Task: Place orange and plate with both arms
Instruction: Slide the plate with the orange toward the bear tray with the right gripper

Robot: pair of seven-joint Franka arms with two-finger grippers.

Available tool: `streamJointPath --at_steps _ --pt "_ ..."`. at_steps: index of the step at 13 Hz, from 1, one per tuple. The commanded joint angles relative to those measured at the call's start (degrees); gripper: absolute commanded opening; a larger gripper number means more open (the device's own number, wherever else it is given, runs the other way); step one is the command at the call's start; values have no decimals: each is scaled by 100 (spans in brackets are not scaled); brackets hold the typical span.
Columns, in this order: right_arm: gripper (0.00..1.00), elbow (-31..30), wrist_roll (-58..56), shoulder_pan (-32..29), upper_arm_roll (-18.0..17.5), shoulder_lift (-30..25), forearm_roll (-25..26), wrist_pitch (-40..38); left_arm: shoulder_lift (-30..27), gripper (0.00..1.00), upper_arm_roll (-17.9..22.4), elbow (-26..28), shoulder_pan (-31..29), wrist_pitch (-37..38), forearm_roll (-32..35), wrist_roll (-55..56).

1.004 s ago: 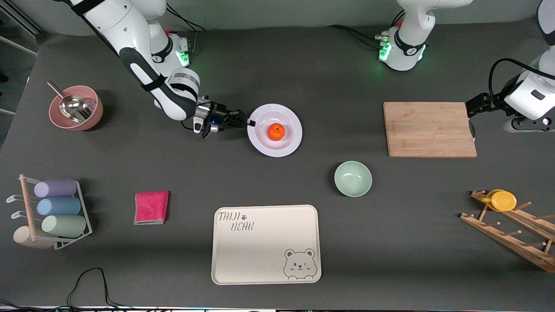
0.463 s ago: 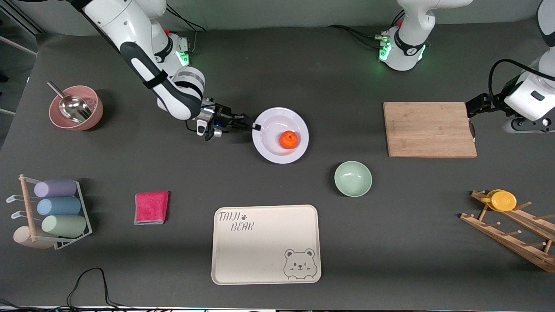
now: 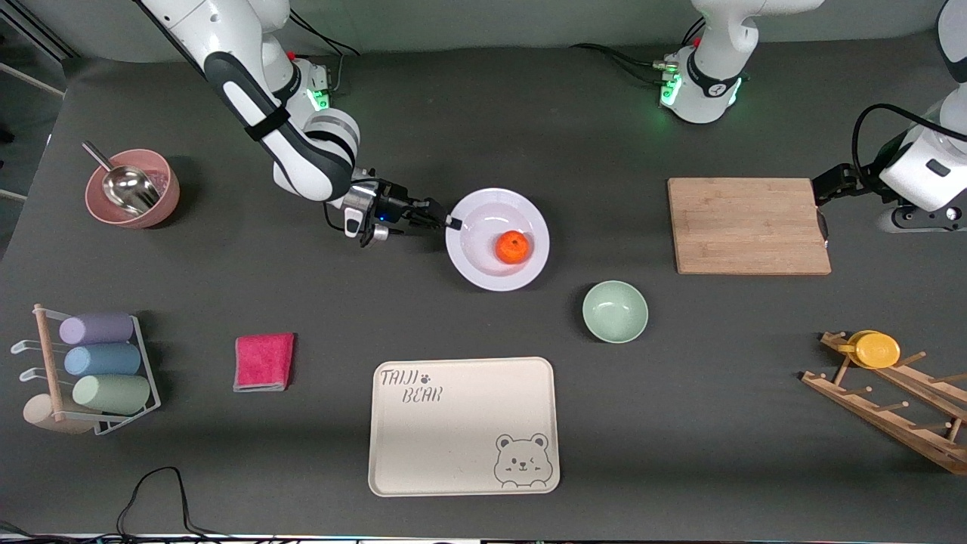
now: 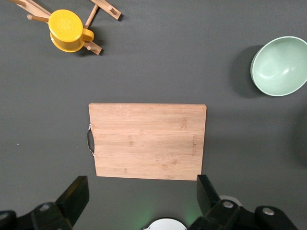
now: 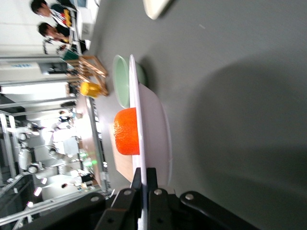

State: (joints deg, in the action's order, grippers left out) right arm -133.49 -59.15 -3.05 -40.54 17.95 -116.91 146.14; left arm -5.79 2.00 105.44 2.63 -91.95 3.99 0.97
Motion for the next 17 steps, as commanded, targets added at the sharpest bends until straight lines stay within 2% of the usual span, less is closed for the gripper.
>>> streamJointPath --at_steps 1,3,5,7,12,14,17 --pt "0 691 377 -99 -25 -3 -42 63 -10 100 11 -6 -17 46 -47 -89" --pt "0 1165 518 -160 10 225 254 72 -1 100 11 -6 -8 55 -56 -89" --pt "0 1718 771 -161 343 533 755 64 25 100 11 -6 -17 37 -56 -89" --pt "0 2377 1464 -161 493 893 1615 64 43 100 11 -6 -17 37 -56 -89" --pt "0 3985 2450 -152 862 1982 3171 29 52 100 20 3 -26 28 -65 -89" --pt "0 4610 2863 -152 1082 2413 3971 -120 61 100 20 -14 -26 28 -74 -89" --pt "0 5401 3067 -152 1363 3080 4492 -463 78 100 20 -23 -26 37 -74 -89"
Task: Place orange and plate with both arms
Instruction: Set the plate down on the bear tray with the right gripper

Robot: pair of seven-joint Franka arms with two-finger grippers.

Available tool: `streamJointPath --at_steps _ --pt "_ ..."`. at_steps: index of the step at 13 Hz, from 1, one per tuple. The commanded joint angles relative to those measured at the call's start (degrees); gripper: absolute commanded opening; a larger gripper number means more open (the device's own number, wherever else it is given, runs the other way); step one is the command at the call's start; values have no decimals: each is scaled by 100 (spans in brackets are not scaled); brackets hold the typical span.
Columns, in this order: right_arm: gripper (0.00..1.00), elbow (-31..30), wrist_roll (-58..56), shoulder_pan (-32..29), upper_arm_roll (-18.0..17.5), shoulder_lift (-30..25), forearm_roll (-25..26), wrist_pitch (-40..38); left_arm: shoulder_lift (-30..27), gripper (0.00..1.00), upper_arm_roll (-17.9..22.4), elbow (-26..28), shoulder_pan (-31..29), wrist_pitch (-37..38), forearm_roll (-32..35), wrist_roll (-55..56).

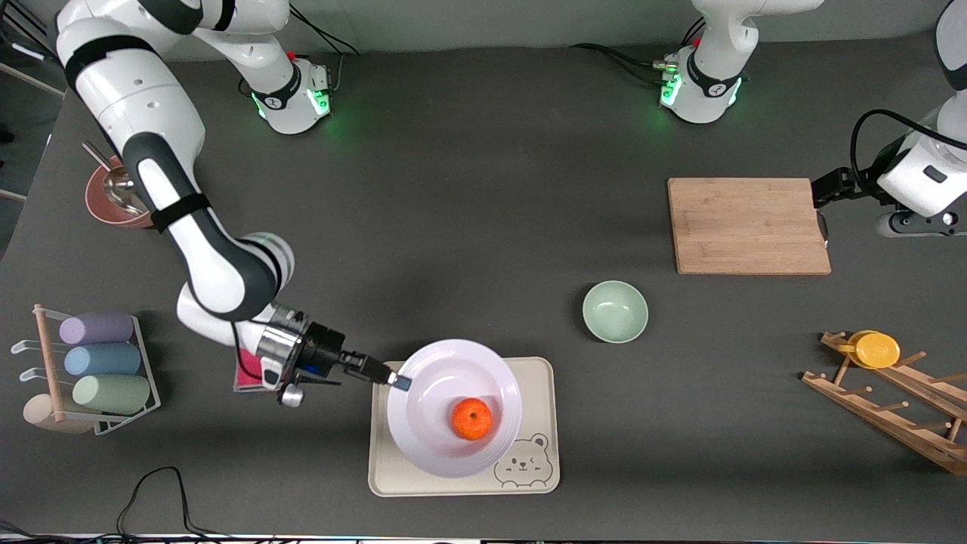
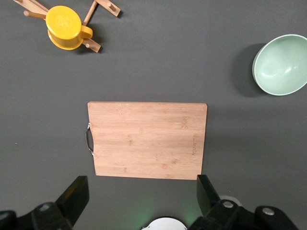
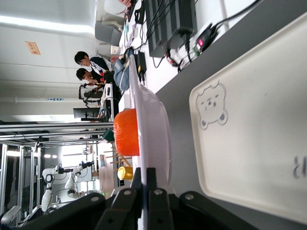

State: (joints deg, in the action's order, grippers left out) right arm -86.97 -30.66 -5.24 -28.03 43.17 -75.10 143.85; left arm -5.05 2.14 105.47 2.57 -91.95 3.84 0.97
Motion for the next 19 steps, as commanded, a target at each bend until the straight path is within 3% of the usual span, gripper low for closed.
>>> streamJointPath --at_steps 1,5,12,13,15,17,19 --pt "0 917 218 76 131 804 469 -296 4 100 6 -35 -19 54 -59 -88" --pt "0 1620 210 207 140 1675 917 -296 13 100 14 -18 -28 46 -59 -88" --pt "0 1807 201 322 140 2107 1235 -244 48 100 14 -44 -19 11 -59 -88" --pt "9 1798 209 331 140 2116 1374 -235 39 100 14 -18 -28 19 -59 -88" --pt "98 1772 210 331 140 2116 1420 -148 39 100 14 0 -28 2 -68 -88" --pt "100 1763 262 366 140 2090 1611 37 57 100 14 -9 -28 -7 -68 -88" --pt "100 1763 743 366 140 2029 2233 160 57 100 14 -26 -19 -15 -68 -88"
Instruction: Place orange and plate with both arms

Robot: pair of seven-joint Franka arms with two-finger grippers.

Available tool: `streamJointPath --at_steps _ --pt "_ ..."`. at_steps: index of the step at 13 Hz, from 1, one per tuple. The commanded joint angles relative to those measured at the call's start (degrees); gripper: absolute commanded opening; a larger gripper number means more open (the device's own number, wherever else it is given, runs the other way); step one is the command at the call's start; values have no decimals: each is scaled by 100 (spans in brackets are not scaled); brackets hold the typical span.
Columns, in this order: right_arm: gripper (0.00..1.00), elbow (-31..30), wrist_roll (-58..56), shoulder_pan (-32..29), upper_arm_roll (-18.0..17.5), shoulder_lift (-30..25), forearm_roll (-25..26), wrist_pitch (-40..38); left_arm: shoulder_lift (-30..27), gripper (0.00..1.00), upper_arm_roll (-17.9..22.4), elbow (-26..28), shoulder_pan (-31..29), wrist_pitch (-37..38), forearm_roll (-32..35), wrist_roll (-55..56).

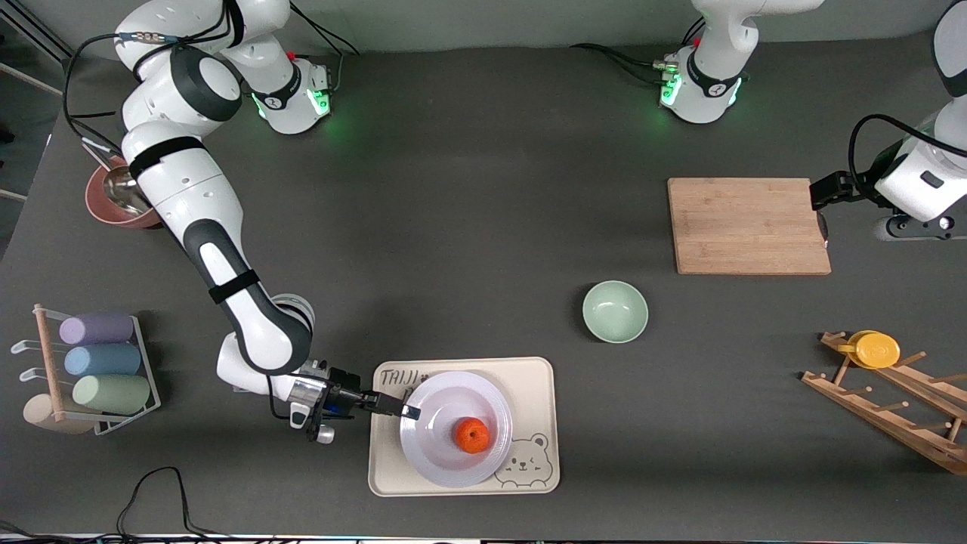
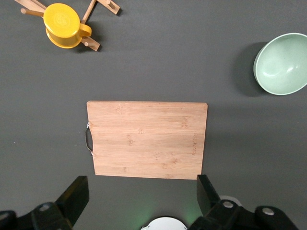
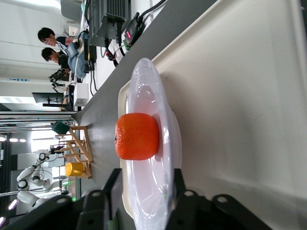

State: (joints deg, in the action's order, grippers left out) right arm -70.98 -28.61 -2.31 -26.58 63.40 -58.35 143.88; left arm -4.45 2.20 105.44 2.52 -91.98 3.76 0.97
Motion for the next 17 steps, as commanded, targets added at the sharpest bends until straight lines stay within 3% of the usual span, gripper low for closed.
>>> streamJointPath --at_steps 1,5,7,10,12,15,17 --pt "100 164 871 73 -5 -12 1032 263 -12 100 8 -15 -24 4 -60 -88" --pt "100 172 2873 29 -13 -363 3377 220 -12 100 8 12 -15 -30 -69 -54" --pt "100 181 3710 -50 -22 -617 4564 -181 -56 100 8 -23 -15 -4 -51 -45" --pt "100 129 3915 -182 56 -1319 4886 -1270 -372 100 43 20 -15 83 -16 -45" --pt "100 41 4213 -156 363 -1846 5270 -1939 -600 100 35 117 -33 127 -16 -44" --pt "100 -345 4321 -182 986 -3111 5720 -3466 -820 100 -271 82 -331 372 -7 -45" --pt "100 -888 4294 -278 1234 -4050 5948 -3910 -821 100 -256 82 -288 426 2 -36"
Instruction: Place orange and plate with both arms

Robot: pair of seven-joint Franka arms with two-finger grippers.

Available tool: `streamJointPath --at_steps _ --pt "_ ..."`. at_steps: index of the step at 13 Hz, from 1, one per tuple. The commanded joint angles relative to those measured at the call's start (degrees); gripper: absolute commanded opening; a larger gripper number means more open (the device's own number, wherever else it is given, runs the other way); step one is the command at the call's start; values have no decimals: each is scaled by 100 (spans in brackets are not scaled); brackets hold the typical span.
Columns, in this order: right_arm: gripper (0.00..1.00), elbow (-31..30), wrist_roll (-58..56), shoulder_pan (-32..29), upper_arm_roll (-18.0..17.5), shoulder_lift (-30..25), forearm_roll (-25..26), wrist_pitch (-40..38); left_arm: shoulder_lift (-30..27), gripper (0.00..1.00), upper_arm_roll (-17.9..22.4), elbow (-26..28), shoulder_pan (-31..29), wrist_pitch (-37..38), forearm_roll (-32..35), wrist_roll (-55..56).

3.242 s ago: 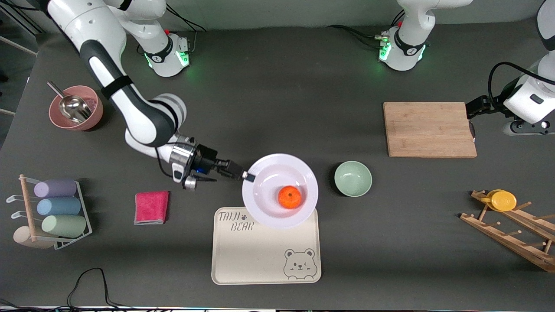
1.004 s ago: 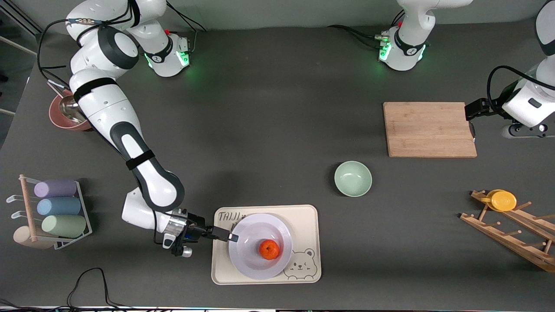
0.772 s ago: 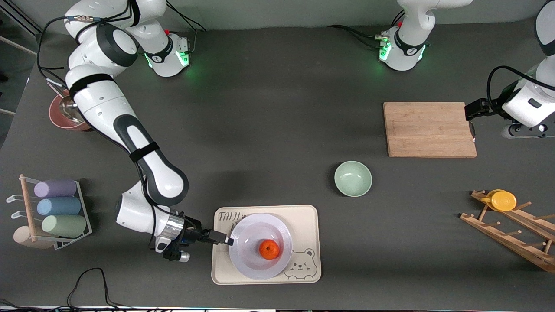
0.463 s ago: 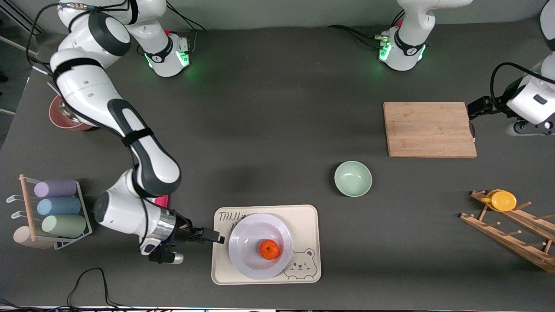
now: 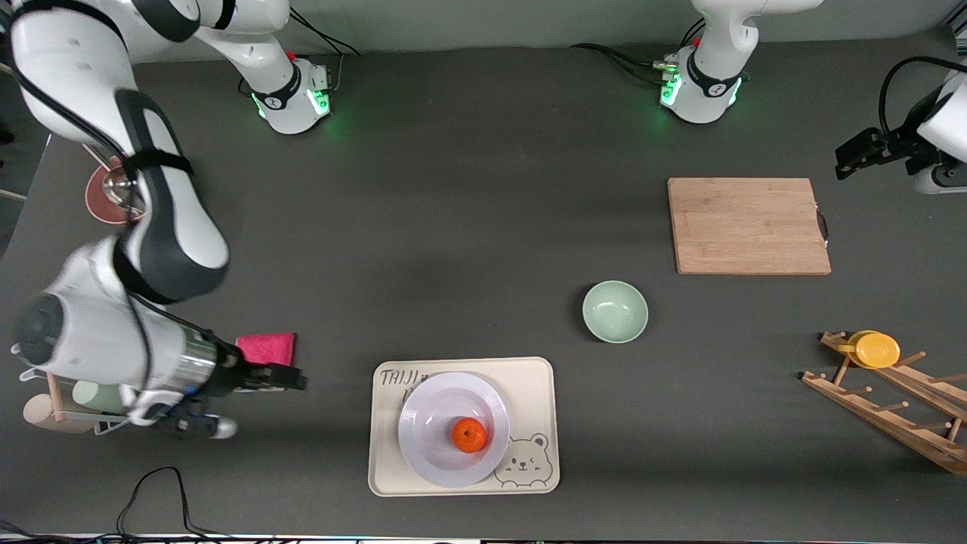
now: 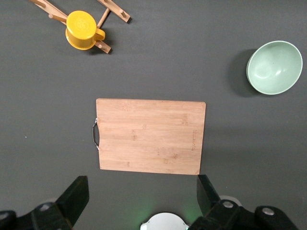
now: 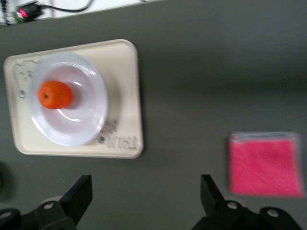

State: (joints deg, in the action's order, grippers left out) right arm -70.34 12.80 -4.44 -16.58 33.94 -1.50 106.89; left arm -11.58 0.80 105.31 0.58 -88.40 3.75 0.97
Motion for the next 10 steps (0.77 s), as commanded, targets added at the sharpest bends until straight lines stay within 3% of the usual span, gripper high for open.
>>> streamJointPath --at_steps 1,3,7,10 --pt "100 -1373 153 -109 339 -1614 273 -213 -108 100 -98 95 -85 77 -6 -36" --pt "100 -2042 153 -109 602 -2424 264 -274 -108 100 -97 60 -67 147 -32 -18" --pt "100 -3395 223 -144 770 -3804 194 -555 -64 100 -106 -54 -32 323 -58 131" --pt "100 -3916 162 -136 797 -4439 194 -747 -29 100 -106 -142 -15 341 -58 245"
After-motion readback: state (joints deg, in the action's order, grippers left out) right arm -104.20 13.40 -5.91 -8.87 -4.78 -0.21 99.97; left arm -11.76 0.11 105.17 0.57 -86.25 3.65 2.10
